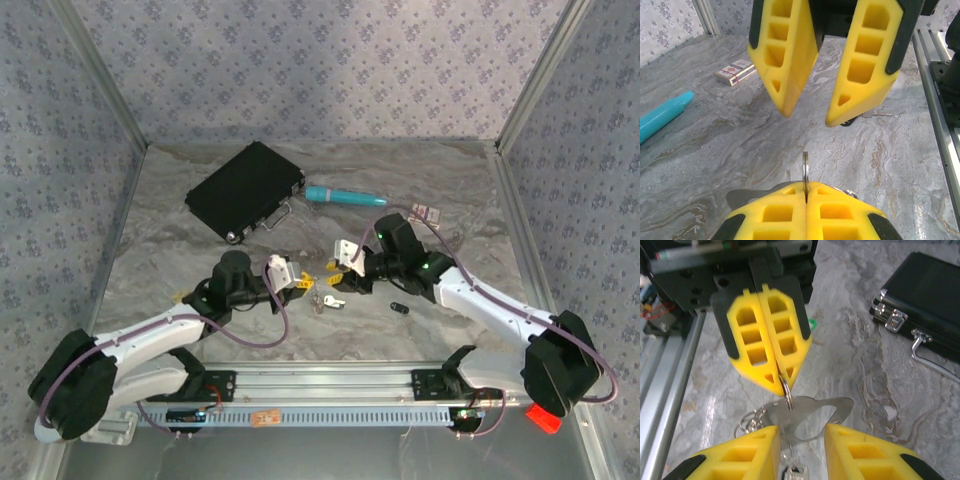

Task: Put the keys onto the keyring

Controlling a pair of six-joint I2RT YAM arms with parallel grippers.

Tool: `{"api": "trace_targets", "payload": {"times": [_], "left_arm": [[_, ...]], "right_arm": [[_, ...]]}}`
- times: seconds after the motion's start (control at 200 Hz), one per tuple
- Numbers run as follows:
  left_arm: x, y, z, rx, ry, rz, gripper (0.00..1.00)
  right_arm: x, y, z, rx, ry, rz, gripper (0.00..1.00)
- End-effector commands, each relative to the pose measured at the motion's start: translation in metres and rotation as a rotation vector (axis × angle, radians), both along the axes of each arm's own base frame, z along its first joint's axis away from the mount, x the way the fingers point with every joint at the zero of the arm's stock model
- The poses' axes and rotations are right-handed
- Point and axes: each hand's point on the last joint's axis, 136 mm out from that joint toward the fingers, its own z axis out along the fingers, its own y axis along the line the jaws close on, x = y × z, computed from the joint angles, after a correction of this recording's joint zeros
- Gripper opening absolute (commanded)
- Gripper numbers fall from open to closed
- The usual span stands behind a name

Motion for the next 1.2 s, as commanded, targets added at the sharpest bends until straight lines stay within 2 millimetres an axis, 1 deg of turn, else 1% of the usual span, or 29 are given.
{"api": "trace_targets", "payload": {"times": [0.0, 0.2, 0.34, 0.56, 0.63, 0.67, 0.75, 0.765, 0.77, 0.78, 0.82, 0.989, 1.089, 1.154, 1.194], "left_arm": [[-0.004, -0.005, 0.021, -0.116, -0.013, -0.024, 0.0], [-0.006, -0.006, 0.022, -0.135, -0.004, -0.036, 0.0], [-0.008, -0.007, 0.022, -0.138, -0.001, -0.047, 0.0], [-0.009, -0.007, 0.023, -0.144, -0.007, -0.05, 0.0], [-0.008, -0.006, 0.023, -0.144, -0.01, -0.048, 0.0], [-0.007, -0.006, 0.022, -0.139, -0.006, -0.043, 0.0], [-0.002, -0.005, 0.02, -0.113, 0.008, -0.012, 0.16], [-0.002, -0.004, 0.018, -0.106, 0.01, -0.006, 0.21], [-0.001, -0.004, 0.018, -0.103, 0.012, -0.004, 0.22], [-0.001, -0.004, 0.018, -0.1, 0.01, -0.001, 0.25], [0.0, -0.002, 0.017, -0.08, 0.012, 0.009, 0.3], [0.0, 0.002, 0.013, -0.002, 0.011, 0.021, 0.32], [-0.002, 0.002, 0.014, 0.003, 0.008, 0.018, 0.32], [-0.001, 0.002, 0.016, 0.001, 0.004, 0.02, 0.32], [-0.001, 0.002, 0.017, -0.002, 0.003, 0.021, 0.32]], "right_arm": [[-0.006, 0.01, 0.019, 0.128, 0.027, 0.034, 0.31], [-0.004, 0.015, 0.01, 0.134, 0.067, 0.031, 0.31], [-0.004, 0.02, 0.01, 0.134, 0.076, 0.045, 0.27], [-0.006, 0.024, 0.008, 0.121, 0.097, 0.07, 0.1], [-0.006, 0.023, 0.006, 0.11, 0.102, 0.072, 0.0], [-0.006, 0.023, 0.008, 0.105, 0.097, 0.075, 0.0], [-0.006, 0.021, 0.007, 0.066, 0.086, 0.077, 0.0], [-0.007, 0.02, 0.005, 0.049, 0.089, 0.077, 0.0], [-0.006, 0.021, 0.007, 0.052, 0.079, 0.077, 0.0], [-0.007, 0.019, 0.004, 0.036, 0.088, 0.075, 0.0], [-0.008, 0.018, 0.002, -0.005, 0.071, 0.076, 0.0], [-0.007, 0.006, -0.004, -0.2, 0.028, 0.07, 0.0], [-0.005, 0.001, -0.009, -0.315, -0.001, 0.072, 0.0], [-0.004, 0.002, -0.007, -0.356, -0.027, 0.076, 0.0], [-0.006, -0.001, -0.009, -0.388, -0.022, 0.081, 0.0]]}}
